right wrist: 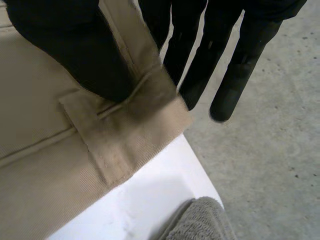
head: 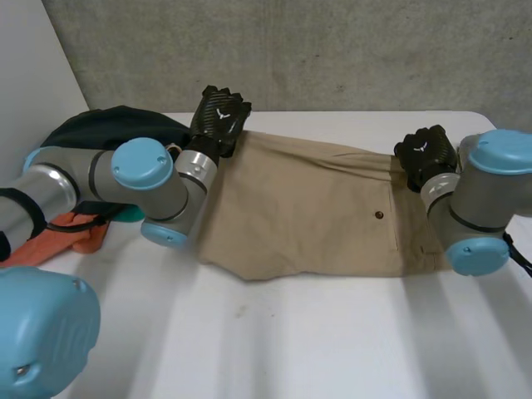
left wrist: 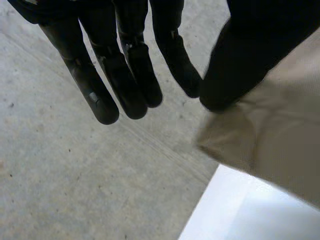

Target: Fold the laundry.

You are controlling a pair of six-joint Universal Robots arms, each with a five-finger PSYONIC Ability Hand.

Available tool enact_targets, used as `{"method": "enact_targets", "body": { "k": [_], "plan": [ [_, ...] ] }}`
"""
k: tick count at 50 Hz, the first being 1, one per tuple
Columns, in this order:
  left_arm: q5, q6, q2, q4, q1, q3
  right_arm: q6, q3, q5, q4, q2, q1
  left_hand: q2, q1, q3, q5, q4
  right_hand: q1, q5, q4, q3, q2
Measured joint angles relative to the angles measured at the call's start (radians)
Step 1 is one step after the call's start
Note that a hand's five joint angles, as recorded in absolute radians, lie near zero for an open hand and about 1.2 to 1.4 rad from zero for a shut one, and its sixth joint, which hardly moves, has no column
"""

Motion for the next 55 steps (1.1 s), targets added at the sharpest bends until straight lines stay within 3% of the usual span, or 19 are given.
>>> {"method": "enact_targets", "body": {
  "k": [1, 3, 6, 13, 18, 25, 29, 31, 32, 33, 35, 42, 46, 50, 55],
  "plan": [
    [0.008, -0.001, -0.013, 0.007, -0.002, 0.013, 0.000, -0.022, 0.010, -0.015, 0.022, 0.002, -0.274, -0.315, -0.269, -0.266, -0.276, -0.245, -0.223, -0.217, -0.238, -0.248],
    [0.017, -0.005, -0.022, 0.012, -0.007, 0.016, 0.002, -0.040, 0.022, -0.027, 0.040, 0.003, -0.509, -0.563, -0.479, -0.480, -0.491, -0.512, -0.508, -0.486, -0.490, -0.524],
    [0.035, -0.017, -0.021, 0.018, -0.021, -0.011, 0.015, -0.053, 0.044, -0.036, 0.041, 0.004, -0.874, -0.903, -0.868, -0.861, -0.884, -0.664, -0.705, -0.701, -0.700, -0.698],
    [0.050, -0.037, 0.059, 0.027, -0.052, -0.139, 0.083, 0.035, 0.043, 0.048, -0.092, -0.005, -0.906, -0.904, -0.898, -0.883, -0.915, -0.667, -0.719, -0.725, -0.721, -0.710],
    [0.046, -0.050, 0.179, 0.024, -0.058, -0.283, 0.141, 0.164, -0.042, 0.221, -0.226, -0.028, -0.906, -0.904, -0.898, -0.883, -0.915, -0.666, -0.719, -0.725, -0.720, -0.709],
    [0.042, -0.111, 0.320, 0.019, -0.057, -0.471, 0.173, 0.319, -0.171, 0.374, -0.287, -0.131, -0.906, -0.904, -0.898, -0.883, -0.915, -0.647, -0.677, -0.683, -0.673, -0.664],
    [0.042, -0.155, 0.352, 0.018, -0.057, -0.526, 0.171, 0.376, -0.200, 0.335, -0.279, -0.171, -0.906, -0.904, -0.898, -0.883, -0.915, -0.482, -0.529, -0.535, -0.520, -0.510],
    [0.042, -0.182, 0.362, 0.018, -0.058, -0.548, 0.165, 0.397, -0.200, 0.275, -0.259, -0.183, -0.906, -0.904, -0.898, -0.883, -0.915, -0.168, -0.231, -0.211, -0.203, -0.188],
    [0.042, -0.186, 0.363, 0.017, -0.058, -0.550, 0.164, 0.400, -0.198, 0.262, -0.254, -0.184, -0.906, -0.904, -0.898, -0.883, -0.915, -0.116, -0.175, -0.170, -0.142, -0.125],
    [0.042, -0.195, 0.363, 0.017, -0.058, -0.556, 0.161, 0.405, -0.187, 0.223, -0.241, -0.187, -0.906, -0.904, -0.898, -0.883, -0.915, 0.041, 0.033, 0.061, 0.070, 0.096],
    [0.042, -0.201, 0.364, 0.016, -0.058, -0.558, 0.155, 0.411, -0.163, 0.172, -0.228, -0.190, -0.906, -0.904, -0.898, -0.883, -0.915, 0.151, 0.156, 0.217, 0.218, 0.246],
    [0.041, -0.205, 0.378, 0.011, -0.055, -0.557, 0.087, 0.431, -0.089, 0.076, -0.274, -0.203, -0.906, -0.904, -0.898, -0.883, -0.915, 0.194, 0.195, 0.256, 0.240, 0.252],
    [0.041, -0.208, 0.417, -0.005, -0.048, -0.570, -0.090, 0.449, -0.054, 0.058, -0.359, -0.232, -0.906, -0.904, -0.898, -0.883, -0.915, 0.219, 0.221, 0.257, 0.240, 0.253],
    [0.041, -0.223, 0.447, -0.024, -0.041, -0.591, -0.224, 0.447, -0.058, 0.049, -0.382, -0.226, -0.906, -0.904, -0.898, -0.883, -0.915, 0.219, 0.223, 0.257, 0.245, 0.256],
    [0.041, -0.268, 0.487, -0.052, -0.036, -0.622, -0.327, 0.435, -0.128, -0.014, -0.385, -0.096, -0.906, -0.904, -0.898, -0.883, -0.915, 0.222, 0.223, 0.259, 0.256, 0.261]
  ]
}}
